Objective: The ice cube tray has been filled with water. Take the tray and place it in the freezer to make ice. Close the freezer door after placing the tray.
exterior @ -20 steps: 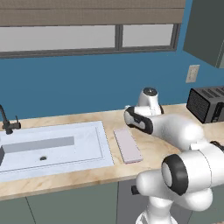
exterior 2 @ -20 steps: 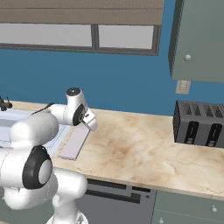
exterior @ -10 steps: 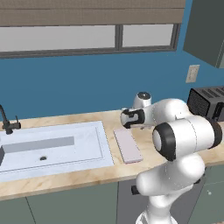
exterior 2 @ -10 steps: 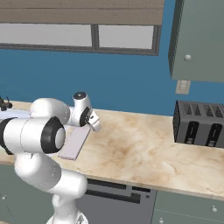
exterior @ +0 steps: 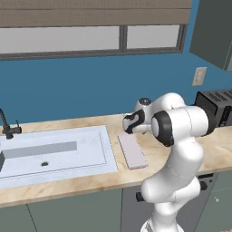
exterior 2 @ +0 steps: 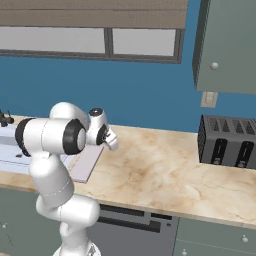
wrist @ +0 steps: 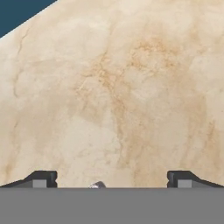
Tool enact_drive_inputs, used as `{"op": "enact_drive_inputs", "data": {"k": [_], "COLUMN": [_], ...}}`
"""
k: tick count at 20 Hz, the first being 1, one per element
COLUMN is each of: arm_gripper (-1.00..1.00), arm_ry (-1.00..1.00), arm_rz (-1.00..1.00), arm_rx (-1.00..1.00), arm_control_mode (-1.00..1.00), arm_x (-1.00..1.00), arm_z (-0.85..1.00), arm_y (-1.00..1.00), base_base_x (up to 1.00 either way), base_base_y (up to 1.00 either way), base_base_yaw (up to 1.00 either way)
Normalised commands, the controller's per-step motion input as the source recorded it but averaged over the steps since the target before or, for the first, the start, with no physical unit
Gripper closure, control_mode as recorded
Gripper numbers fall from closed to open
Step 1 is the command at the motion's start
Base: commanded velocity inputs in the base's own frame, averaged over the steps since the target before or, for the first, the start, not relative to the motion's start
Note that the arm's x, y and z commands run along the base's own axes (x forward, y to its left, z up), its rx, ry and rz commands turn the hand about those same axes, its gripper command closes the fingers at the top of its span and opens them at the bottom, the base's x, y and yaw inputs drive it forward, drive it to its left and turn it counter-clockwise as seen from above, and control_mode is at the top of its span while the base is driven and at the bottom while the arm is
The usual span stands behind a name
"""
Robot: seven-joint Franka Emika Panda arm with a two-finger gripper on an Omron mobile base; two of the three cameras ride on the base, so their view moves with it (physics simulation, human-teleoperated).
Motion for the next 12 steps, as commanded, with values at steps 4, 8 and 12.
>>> {"op": "enact_drive_inputs", "data": {"k": [4, 8, 12], "arm_gripper": [-1.0, -1.0, -1.0], "arm_ry": [0.0, 0.0, 0.02], "arm_rz": [-0.01, -0.03, -0.04], "arm_rx": [0.0, 0.02, 0.04], "arm_control_mode": [-1.0, -1.0, -1.0], "arm_x": [0.05, 0.07, 0.13], "arm_z": [-0.28, -0.13, -0.05], "arm_y": [0.02, 0.0, 0.0], "base_base_x": [0.0, 0.0, 0.0], "base_base_y": [0.0, 0.0, 0.0], "base_base_yaw": [0.0, 0.0, 0.0]}}
